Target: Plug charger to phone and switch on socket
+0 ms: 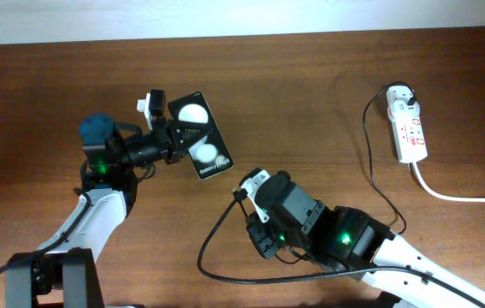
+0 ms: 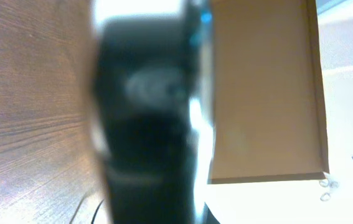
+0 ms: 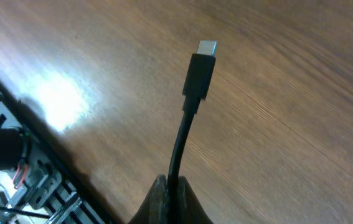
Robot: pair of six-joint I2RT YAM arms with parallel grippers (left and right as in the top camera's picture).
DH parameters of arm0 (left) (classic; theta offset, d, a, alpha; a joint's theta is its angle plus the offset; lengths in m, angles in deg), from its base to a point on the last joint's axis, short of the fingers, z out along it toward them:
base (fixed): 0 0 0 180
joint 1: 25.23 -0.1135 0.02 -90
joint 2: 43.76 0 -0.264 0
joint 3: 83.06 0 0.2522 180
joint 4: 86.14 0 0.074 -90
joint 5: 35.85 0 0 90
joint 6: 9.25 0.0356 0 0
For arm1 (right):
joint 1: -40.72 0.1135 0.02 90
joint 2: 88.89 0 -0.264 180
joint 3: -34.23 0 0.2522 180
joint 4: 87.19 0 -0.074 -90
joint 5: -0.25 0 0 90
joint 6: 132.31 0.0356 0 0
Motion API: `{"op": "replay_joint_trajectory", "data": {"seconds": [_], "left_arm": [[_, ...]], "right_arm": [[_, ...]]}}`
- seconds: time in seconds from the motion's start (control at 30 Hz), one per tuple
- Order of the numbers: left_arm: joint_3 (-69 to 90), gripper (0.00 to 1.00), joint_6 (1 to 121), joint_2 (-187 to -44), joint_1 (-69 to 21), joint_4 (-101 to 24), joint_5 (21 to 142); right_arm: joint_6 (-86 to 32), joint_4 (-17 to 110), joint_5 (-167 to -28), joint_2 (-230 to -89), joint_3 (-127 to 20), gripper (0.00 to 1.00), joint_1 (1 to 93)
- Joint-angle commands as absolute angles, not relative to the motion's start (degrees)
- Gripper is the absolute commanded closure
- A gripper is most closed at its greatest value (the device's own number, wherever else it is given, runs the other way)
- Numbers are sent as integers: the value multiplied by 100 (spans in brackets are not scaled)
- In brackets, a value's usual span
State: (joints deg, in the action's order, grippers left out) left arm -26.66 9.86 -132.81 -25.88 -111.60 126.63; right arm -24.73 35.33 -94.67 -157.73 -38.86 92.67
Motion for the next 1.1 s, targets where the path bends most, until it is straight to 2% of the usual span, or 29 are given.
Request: {"op": "replay_joint_trajectory", "data": {"seconds": [0.0, 0.33, 0.47, 1.07], "left_arm": [[-2610, 100, 1098, -13279, -2577, -11213, 12847], [-2610, 100, 831, -13279, -2577, -11213, 12834], [-2610, 100, 612, -13279, -2577, -11213, 12830], [-2610, 100, 532, -13279, -2577, -11208, 12830]], "right_arm": [[-2867, 3736, -9953, -15712, -3939, 96, 9247], [-2980, 4184, -9675, -15714, -3939, 96, 9245], [-2681, 4250, -9439, -15719, -3939, 96, 9245], [-2335, 4464, -9550, -15935, -3939, 96, 9245]]}}
